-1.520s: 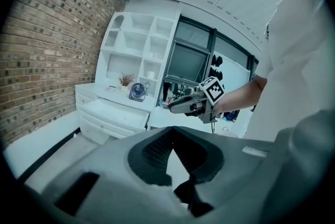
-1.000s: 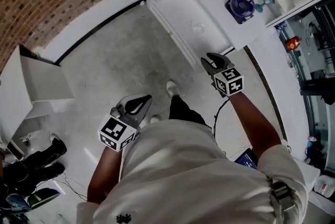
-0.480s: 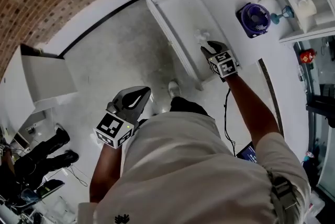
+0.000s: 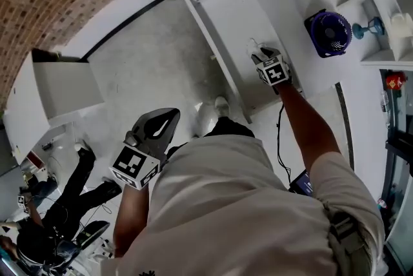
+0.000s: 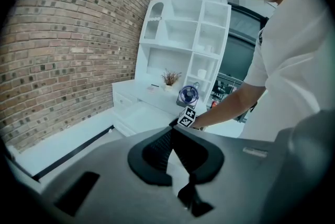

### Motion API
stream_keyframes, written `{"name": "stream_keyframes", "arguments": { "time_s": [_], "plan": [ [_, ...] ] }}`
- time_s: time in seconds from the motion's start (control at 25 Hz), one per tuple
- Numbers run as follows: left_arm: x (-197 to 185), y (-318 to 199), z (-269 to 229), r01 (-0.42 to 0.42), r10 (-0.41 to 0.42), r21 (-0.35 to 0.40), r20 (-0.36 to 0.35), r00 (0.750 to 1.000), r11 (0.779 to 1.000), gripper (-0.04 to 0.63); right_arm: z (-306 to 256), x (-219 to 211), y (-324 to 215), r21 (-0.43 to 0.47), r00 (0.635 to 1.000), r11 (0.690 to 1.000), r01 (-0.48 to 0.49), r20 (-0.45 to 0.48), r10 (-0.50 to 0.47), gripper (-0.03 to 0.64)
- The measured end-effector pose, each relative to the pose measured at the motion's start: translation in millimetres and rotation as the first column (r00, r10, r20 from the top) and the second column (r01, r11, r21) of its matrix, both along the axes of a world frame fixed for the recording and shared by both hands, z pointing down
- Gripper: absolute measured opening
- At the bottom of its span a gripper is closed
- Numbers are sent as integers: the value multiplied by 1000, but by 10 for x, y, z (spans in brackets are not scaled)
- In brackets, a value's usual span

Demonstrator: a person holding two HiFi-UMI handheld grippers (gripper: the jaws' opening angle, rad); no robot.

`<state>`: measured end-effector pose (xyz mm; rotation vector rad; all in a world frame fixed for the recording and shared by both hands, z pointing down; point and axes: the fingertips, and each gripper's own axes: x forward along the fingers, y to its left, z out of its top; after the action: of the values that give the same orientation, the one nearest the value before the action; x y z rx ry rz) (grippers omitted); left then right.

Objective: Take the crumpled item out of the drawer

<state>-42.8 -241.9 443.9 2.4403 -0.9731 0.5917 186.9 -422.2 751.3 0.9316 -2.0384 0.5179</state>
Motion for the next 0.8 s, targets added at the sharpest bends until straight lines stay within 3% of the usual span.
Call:
{"name": "stream_keyframes", "arguments": {
  "time_s": [0.36,0.48,0.8],
  "plan": [
    [-85,-49,89,64,-63,-38,40,997,997,5,402,21,-190,-48,998,999,17,-61,-20,178],
    [-111,-47,102,83,-82,-41,44,996,996,5,464,49,-222,-41,995,999,22,-92,-25,126],
    [-192,-3,71,109,-109,-22,32,994,994,6,400,80,-200,-29,987,998,56,-148,-60,83]
  ]
}}
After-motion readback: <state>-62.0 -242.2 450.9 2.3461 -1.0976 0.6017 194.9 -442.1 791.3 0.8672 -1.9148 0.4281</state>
